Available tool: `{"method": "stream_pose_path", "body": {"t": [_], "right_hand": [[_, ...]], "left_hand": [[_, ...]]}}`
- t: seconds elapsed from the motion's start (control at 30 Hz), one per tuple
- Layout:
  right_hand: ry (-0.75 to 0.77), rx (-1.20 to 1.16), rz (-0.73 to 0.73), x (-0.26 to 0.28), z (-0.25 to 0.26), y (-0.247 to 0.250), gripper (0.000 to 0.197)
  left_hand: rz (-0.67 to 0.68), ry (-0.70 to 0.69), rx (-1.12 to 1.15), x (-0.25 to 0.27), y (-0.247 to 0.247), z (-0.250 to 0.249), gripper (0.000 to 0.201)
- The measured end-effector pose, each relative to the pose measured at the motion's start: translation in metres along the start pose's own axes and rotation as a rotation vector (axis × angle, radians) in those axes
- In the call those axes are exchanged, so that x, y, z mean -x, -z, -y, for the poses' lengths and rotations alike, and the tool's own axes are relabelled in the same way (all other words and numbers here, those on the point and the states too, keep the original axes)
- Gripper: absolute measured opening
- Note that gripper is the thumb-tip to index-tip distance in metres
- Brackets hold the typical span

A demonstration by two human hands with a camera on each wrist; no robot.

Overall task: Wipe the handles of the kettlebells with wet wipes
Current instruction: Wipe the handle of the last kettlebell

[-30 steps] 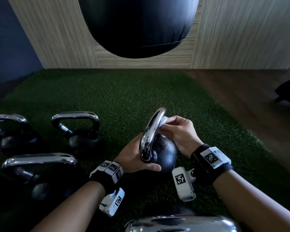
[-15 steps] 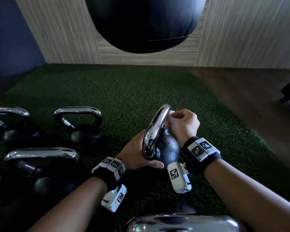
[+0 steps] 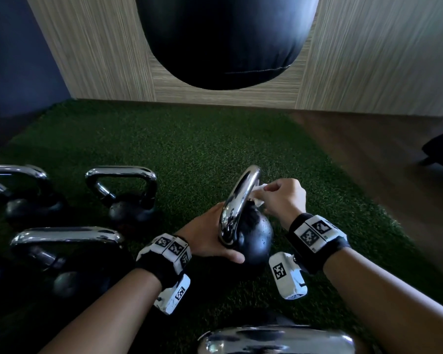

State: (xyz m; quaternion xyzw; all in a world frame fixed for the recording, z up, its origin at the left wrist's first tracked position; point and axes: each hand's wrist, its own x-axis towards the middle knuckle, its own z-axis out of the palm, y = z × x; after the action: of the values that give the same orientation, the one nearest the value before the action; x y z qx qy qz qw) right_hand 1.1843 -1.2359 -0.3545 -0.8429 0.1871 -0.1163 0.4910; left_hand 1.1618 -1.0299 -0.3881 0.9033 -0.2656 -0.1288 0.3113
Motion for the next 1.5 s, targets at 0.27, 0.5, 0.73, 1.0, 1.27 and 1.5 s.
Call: {"method": "stream_pose_path", "body": {"t": [0.27,0.5,0.73,1.0,1.27,1.5], "right_hand": [[0.742,0.313,0.133,-0.012,0.046,0.037,0.042],[0.903,0.803,0.459,-0.017,0.073,0.036,0.034],[0.939,0.657,0.428,-0.022,0.062,0.044,0.03],[0.857,0.668,0.297,0.0,0.043,0.07,0.015],[0.645,0.783,0.271,0.022,0.05,0.075,0.037],[0.488,0.913,0.302,0.03,0.074,0.064,0.022]], "left_hand": [[0.088,0.126,0.05,0.025,0.072,-0.053,0.146],[-0.441,0.007,-0.467,0.017,0.028,-0.074,0.047],[-0.325,0.15,-0.354,0.022,0.053,-0.087,0.039],[-0.204,0.057,-0.668,0.014,0.094,-0.079,0.09],[-0.131,0.036,-0.598,0.008,0.107,-0.07,0.081],[-0.142,-0.051,-0.617,0.015,0.115,-0.062,0.068]]}}
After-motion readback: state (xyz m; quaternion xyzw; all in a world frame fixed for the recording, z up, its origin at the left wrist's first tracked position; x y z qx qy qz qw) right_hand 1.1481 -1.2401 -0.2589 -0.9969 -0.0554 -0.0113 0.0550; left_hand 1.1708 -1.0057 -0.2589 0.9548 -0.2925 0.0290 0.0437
